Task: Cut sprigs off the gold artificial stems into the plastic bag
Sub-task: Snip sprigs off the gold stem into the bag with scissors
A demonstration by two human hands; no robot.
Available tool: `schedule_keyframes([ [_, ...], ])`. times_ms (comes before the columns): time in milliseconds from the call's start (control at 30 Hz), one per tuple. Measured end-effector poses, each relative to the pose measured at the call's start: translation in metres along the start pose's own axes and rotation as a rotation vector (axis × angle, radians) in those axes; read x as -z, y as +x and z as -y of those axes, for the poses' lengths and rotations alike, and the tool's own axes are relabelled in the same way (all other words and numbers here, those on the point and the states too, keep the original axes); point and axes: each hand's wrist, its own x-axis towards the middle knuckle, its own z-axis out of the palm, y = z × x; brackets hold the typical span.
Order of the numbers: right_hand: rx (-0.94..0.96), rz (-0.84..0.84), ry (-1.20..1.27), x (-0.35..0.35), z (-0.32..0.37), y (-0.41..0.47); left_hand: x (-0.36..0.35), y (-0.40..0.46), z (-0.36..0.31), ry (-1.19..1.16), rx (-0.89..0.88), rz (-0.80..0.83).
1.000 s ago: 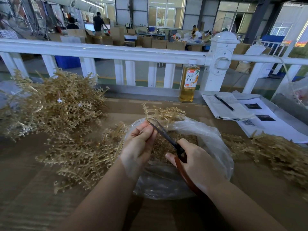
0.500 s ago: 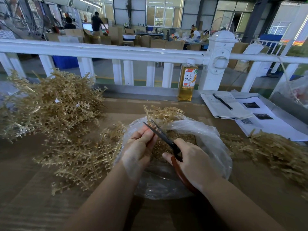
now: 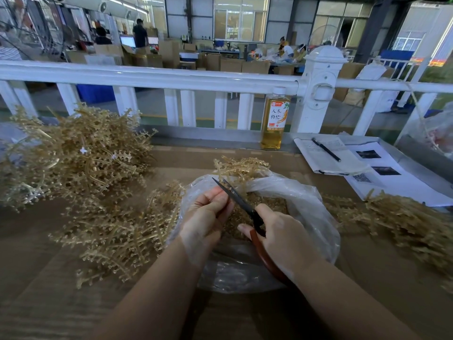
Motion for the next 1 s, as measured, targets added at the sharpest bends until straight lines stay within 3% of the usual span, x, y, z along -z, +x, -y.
schedule_keyframes([
  [433,0.023,-0.045,-0.055,-0.0064,-0.0055,-0.0033,0.0031,0.0024,-0.005,0.019,0.105,0.044],
  [1000,0.037,-0.127,-0.135,-0.0057,-0.0009,-0.0042,0.0006,-0.001,-0.0008,0.089,0.099,0.067],
])
